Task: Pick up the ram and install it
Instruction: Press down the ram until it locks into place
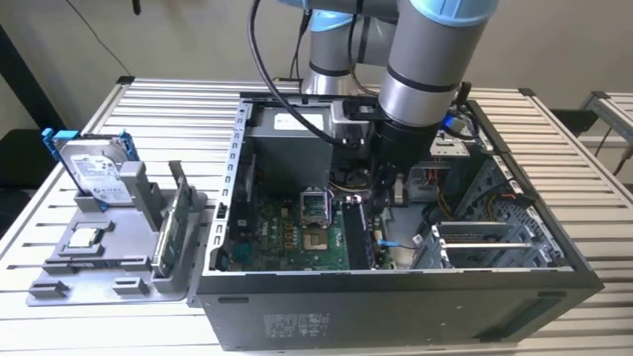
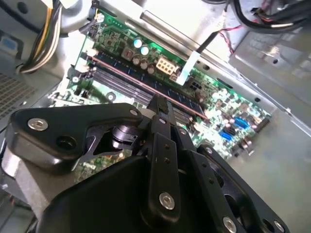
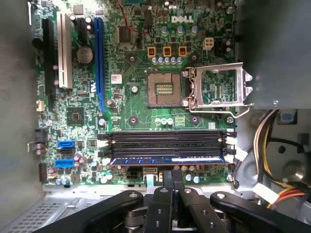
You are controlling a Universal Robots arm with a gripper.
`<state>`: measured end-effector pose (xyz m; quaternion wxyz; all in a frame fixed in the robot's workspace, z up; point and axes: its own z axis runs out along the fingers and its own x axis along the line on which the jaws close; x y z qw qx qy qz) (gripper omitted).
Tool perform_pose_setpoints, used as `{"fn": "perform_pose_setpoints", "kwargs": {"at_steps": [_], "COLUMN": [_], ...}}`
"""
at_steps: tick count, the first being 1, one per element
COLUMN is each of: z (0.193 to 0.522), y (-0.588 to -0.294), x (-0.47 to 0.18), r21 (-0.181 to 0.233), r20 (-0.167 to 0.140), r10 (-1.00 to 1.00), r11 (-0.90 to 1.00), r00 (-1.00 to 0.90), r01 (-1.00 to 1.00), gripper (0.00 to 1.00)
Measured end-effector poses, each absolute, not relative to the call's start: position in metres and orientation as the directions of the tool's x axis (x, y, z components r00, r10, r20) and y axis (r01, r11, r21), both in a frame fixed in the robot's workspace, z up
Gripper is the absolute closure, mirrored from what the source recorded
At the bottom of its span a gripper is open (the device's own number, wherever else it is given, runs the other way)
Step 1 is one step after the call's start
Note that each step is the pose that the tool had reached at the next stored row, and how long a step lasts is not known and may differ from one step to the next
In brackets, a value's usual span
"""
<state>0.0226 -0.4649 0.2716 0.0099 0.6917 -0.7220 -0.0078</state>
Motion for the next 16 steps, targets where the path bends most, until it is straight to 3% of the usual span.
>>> {"fn": "perform_pose_setpoints", "kwargs": {"at_steps": [7,16], "z": [0.304,0.306], "y": [-0.465,-0.465], "x": [0.023,0.023], "r21": [0.025,0.025], "r20": [0.004,0.004], "r10": [-0.999,-0.999], "r11": [0.043,0.043], "r00": [-0.043,-0.043], "r01": [-0.999,-0.999], "gripper": [0.89,0.89]}}
